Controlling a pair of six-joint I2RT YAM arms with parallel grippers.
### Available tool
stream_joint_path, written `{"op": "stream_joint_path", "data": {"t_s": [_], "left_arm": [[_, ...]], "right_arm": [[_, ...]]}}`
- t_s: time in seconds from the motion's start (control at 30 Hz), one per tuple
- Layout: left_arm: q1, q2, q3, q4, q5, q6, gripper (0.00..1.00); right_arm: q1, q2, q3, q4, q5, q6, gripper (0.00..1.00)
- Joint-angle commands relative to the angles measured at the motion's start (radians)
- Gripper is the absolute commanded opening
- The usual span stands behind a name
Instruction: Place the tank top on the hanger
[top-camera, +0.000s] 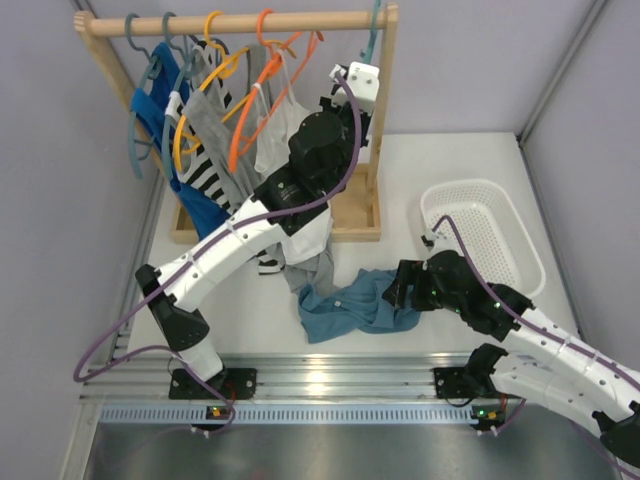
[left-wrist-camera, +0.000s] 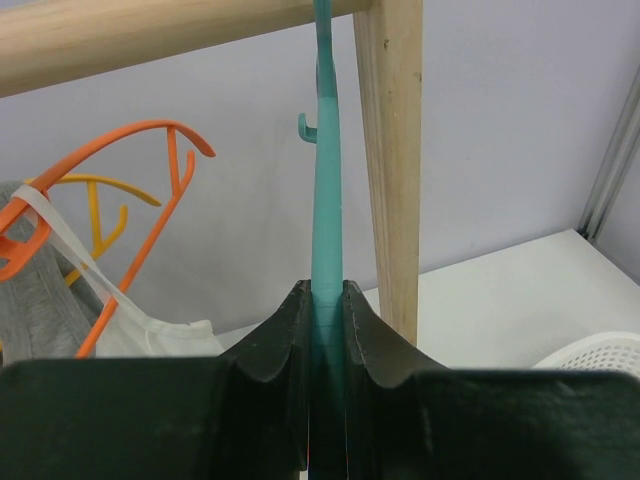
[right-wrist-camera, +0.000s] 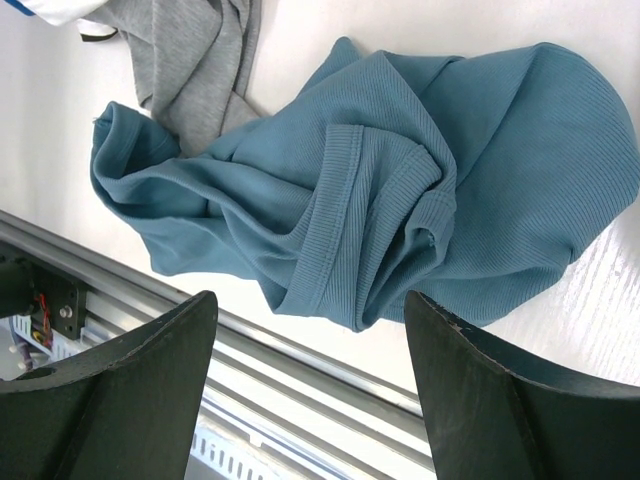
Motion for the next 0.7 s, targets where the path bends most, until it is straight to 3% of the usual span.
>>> {"op": "stream_joint_path", "data": {"t_s": [0.0, 0.67], "left_arm": [[-0.004, -0.071, -0.001, 0.114, -0.012, 0.012, 0.0], [-0.002, -0.174, -0.12, 0.13, -0.003, 0.001, 0.0]], "right_arm": [[0.017, -0.008, -0.005, 0.027, -0.008, -0.003, 0.75], [0.018, 0.006, -0.019, 0.047, -0.017, -0.001, 0.75]]}}
